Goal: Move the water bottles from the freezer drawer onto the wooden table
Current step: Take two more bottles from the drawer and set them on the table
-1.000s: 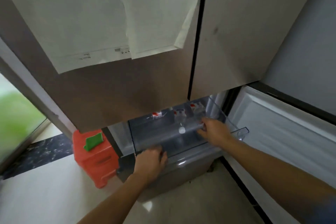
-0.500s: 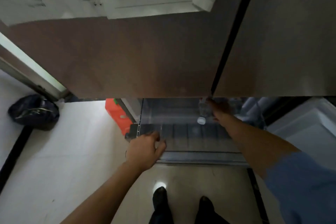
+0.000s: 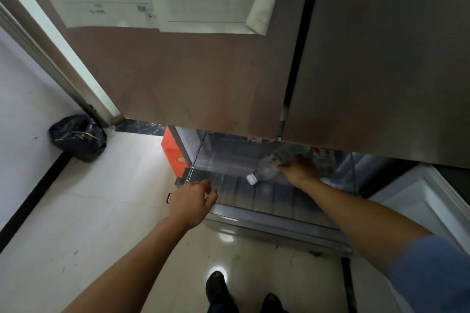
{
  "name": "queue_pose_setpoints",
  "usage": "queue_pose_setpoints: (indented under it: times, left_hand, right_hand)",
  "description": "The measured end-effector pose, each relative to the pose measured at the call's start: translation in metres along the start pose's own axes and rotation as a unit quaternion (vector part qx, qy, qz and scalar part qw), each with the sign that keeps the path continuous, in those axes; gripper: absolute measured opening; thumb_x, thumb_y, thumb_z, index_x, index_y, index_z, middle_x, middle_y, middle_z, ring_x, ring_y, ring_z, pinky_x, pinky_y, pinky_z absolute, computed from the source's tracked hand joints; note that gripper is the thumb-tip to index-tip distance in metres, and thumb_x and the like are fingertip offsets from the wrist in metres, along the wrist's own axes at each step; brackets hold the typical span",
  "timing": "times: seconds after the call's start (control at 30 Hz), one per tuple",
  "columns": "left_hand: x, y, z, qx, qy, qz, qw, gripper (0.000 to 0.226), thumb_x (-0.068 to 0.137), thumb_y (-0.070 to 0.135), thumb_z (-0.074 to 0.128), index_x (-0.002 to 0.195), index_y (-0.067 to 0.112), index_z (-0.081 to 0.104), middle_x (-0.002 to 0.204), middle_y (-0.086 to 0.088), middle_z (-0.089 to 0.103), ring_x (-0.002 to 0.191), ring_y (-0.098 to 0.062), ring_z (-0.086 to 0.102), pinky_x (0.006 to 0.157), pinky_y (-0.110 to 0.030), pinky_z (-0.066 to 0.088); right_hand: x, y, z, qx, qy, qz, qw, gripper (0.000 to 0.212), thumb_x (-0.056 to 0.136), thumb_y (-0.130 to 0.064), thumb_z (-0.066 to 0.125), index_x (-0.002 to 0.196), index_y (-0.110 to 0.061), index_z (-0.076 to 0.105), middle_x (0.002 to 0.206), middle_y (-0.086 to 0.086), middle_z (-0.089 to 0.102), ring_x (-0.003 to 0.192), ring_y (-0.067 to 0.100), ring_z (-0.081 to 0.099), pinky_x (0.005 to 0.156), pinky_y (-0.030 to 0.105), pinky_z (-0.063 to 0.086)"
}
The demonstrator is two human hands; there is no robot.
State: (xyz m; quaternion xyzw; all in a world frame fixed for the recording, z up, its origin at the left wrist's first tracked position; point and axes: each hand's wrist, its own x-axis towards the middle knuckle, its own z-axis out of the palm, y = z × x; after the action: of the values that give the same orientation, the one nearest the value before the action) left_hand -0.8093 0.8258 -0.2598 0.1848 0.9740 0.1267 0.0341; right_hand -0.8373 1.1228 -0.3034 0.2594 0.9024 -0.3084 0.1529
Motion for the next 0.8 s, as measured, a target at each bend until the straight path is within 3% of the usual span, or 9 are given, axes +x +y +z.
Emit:
queue_pose_setpoints:
  times: [0.07, 0.13, 0.2, 0.27, 0.37, 0.47, 0.57, 0.7, 0.8]
  left_hand:
    - [-0.001, 0.001, 0.001, -0.005, 0.006, -0.005, 1.000, 0.035, 0.093, 0.045, 0.037, 0.078, 0.020, 0.057, 0.079, -0.002, 0.066, 0.071, -0.026, 0.062, 0.063, -0.034, 0.052]
    - [-0.003, 0.002, 0.003, -0.009, 0.015, -0.003, 1.000, 0.045, 0.089, 0.050, 0.026, 0.074, 0.019, 0.056, 0.076, -0.001, 0.065, 0.068, -0.026, 0.062, 0.063, -0.036, 0.053]
    - [-0.005, 0.003, 0.003, -0.013, 0.021, 0.001, 1.000, 0.049, 0.088, 0.050, 0.021, 0.072, 0.018, 0.055, 0.074, -0.002, 0.064, 0.067, -0.027, 0.061, 0.063, -0.037, 0.052]
    - [-0.006, 0.002, 0.003, -0.015, 0.028, 0.007, 0.999, 0.047, 0.088, 0.048, 0.021, 0.069, 0.018, 0.052, 0.073, -0.003, 0.062, 0.066, -0.028, 0.059, 0.062, -0.037, 0.050]
    - [-0.009, 0.000, 0.002, -0.016, 0.033, 0.020, 0.999, 0.045, 0.089, 0.048, 0.020, 0.068, 0.019, 0.048, 0.071, -0.003, 0.059, 0.065, -0.028, 0.057, 0.062, -0.036, 0.047]
    - [-0.010, -0.003, 0.003, -0.015, 0.029, 0.024, 0.999, 0.046, 0.089, 0.048, 0.020, 0.068, 0.019, 0.049, 0.071, -0.002, 0.059, 0.065, -0.027, 0.057, 0.063, -0.035, 0.046]
    - [-0.006, -0.002, 0.003, -0.012, 0.005, 0.021, 1.000, 0.046, 0.091, 0.048, 0.024, 0.075, 0.018, 0.055, 0.077, -0.001, 0.063, 0.069, -0.026, 0.060, 0.068, -0.036, 0.050]
    - [0.007, 0.002, 0.001, -0.061, -0.040, -0.009, 0.997, 0.030, 0.094, 0.045, 0.039, 0.095, 0.020, 0.055, 0.091, -0.003, 0.067, 0.079, -0.023, 0.063, 0.073, -0.039, 0.054]
    - [0.018, 0.016, -0.004, -0.150, -0.056, -0.021, 0.987, 0.039, 0.092, 0.058, 0.031, 0.100, 0.024, 0.050, 0.084, -0.002, 0.065, 0.076, -0.021, 0.062, 0.073, -0.043, 0.054]
  right_hand:
    - [0.004, 0.005, -0.003, -0.228, 0.092, -0.140, 0.959, 0.034, 0.089, -0.035, 0.062, 0.114, -0.013, 0.058, 0.115, 0.014, 0.060, 0.105, 0.031, 0.059, 0.081, 0.037, 0.049]
    - [0.008, 0.009, 0.005, -0.313, 0.119, -0.261, 0.905, 0.045, 0.083, -0.022, 0.068, 0.125, -0.017, 0.054, 0.130, 0.012, 0.051, 0.121, 0.033, 0.049, 0.087, 0.043, 0.049]
    - [0.009, 0.009, 0.019, -0.337, 0.071, -0.294, 0.891, 0.062, 0.085, -0.004, 0.056, 0.144, -0.018, 0.038, 0.152, 0.013, 0.030, 0.142, 0.031, 0.027, 0.099, 0.046, 0.041]
    - [0.009, 0.003, 0.028, -0.360, 0.052, -0.266, 0.893, 0.069, 0.091, 0.001, 0.043, 0.152, -0.020, 0.020, 0.161, 0.008, 0.010, 0.148, 0.026, 0.008, 0.107, 0.048, 0.030]
    - [0.014, -0.007, 0.031, -0.376, 0.129, -0.267, 0.878, 0.062, 0.087, -0.007, 0.055, 0.145, -0.015, 0.036, 0.148, 0.015, 0.035, 0.138, 0.031, 0.030, 0.102, 0.048, 0.037]
    - [0.016, -0.004, 0.027, -0.416, 0.143, -0.282, 0.853, 0.049, 0.070, -0.007, 0.070, 0.118, -0.009, 0.059, 0.122, 0.015, 0.055, 0.115, 0.035, 0.050, 0.097, 0.047, 0.040]
    - [0.009, 0.005, 0.025, -0.381, 0.115, -0.309, 0.864, 0.041, 0.066, -0.020, 0.075, 0.104, -0.015, 0.062, 0.108, 0.008, 0.061, 0.100, 0.032, 0.057, 0.094, 0.046, 0.040]
    - [-0.018, 0.000, 0.017, -0.259, 0.028, -0.321, 0.910, 0.051, 0.069, -0.053, 0.071, 0.111, -0.026, 0.058, 0.110, -0.002, 0.060, 0.098, 0.023, 0.058, 0.083, 0.032, 0.040]
    - [-0.043, -0.009, 0.008, -0.149, 0.001, -0.300, 0.942, 0.067, 0.067, -0.052, 0.077, 0.124, -0.028, 0.053, 0.117, -0.004, 0.057, 0.101, 0.019, 0.055, 0.084, 0.031, 0.044]
